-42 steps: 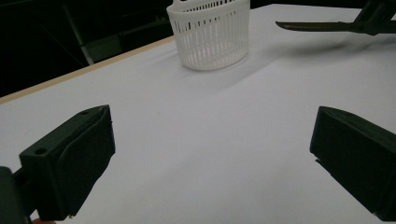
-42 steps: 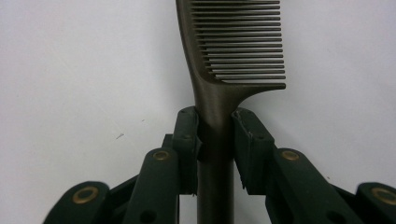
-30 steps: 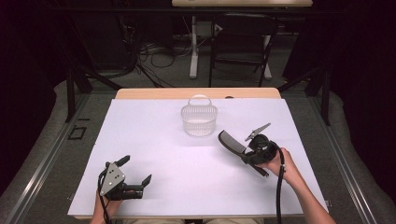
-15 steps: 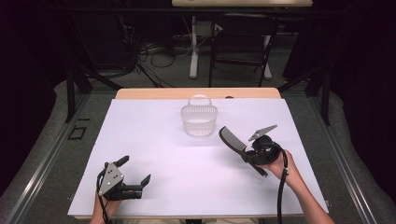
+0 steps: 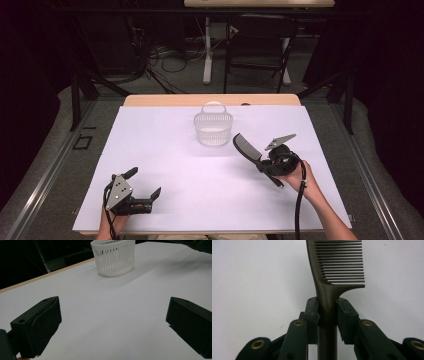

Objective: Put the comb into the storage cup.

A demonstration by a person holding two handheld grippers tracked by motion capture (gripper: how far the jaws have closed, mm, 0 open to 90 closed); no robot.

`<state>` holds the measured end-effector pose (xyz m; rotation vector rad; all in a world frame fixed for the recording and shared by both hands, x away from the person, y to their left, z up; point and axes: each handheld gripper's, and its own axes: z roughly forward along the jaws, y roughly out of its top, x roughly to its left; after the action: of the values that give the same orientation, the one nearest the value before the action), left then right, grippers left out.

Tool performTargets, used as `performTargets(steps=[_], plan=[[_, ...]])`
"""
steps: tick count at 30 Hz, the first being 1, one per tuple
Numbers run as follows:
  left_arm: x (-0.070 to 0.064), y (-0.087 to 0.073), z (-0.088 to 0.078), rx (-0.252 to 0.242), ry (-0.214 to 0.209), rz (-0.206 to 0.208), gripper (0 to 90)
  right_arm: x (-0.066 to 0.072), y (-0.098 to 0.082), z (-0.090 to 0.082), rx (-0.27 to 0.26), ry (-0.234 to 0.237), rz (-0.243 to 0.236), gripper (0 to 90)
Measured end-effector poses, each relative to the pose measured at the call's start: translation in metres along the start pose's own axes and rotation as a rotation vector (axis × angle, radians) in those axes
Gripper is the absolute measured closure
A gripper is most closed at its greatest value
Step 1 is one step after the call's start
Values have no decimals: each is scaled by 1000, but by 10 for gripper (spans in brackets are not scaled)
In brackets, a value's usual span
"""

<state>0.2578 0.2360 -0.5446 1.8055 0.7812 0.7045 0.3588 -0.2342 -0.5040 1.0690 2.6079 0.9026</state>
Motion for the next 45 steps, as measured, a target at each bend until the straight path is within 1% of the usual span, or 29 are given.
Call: performTargets(steps=[2, 6, 8, 11, 12, 16, 23, 27, 31, 37, 39, 40, 42, 45], plan=[[0, 0, 0, 2, 2, 4, 2, 0, 0, 0, -3, 2, -6, 723], [1, 0, 1, 1, 3, -4, 2, 0, 0, -3, -16, -1, -4, 723], [1, 0, 1, 2, 1, -6, 2, 0, -1, -3, -35, -4, 1, 723], [1, 0, 1, 3, 1, 5, 2, -1, 0, -6, -48, -6, 1, 723], [1, 0, 1, 1, 1, 1, 2, 0, 0, -6, -62, -10, -4, 723], [2, 0, 0, -1, 6, -4, 2, 1, 2, -8, -91, -16, -5, 723], [1, 0, 0, 1, 5, -5, 2, 0, 4, -10, -125, -20, -4, 724], [2, 0, 2, 0, -4, -9, 2, 0, 3, -12, -141, -30, 4, 724], [0, 1, 4, 1, -19, 2, 2, 1, 2, -17, -165, -44, 5, 724], [1, 1, 4, -6, -19, -7, 2, 3, 2, -20, -208, -43, 0, 723], [0, 2, 6, -3, -23, -2, 2, 3, 2, -20, -215, -42, 0, 724], [0, 2, 6, -4, -25, -4, 2, 3, 1, -21, -229, -46, -1, 724], [-1, 2, 7, -2, -26, 5, 2, 4, 1, -22, -240, -50, -1, 724], [0, 2, 8, -4, -24, 0, 2, 4, 1, -24, -259, -59, -10, 724]])
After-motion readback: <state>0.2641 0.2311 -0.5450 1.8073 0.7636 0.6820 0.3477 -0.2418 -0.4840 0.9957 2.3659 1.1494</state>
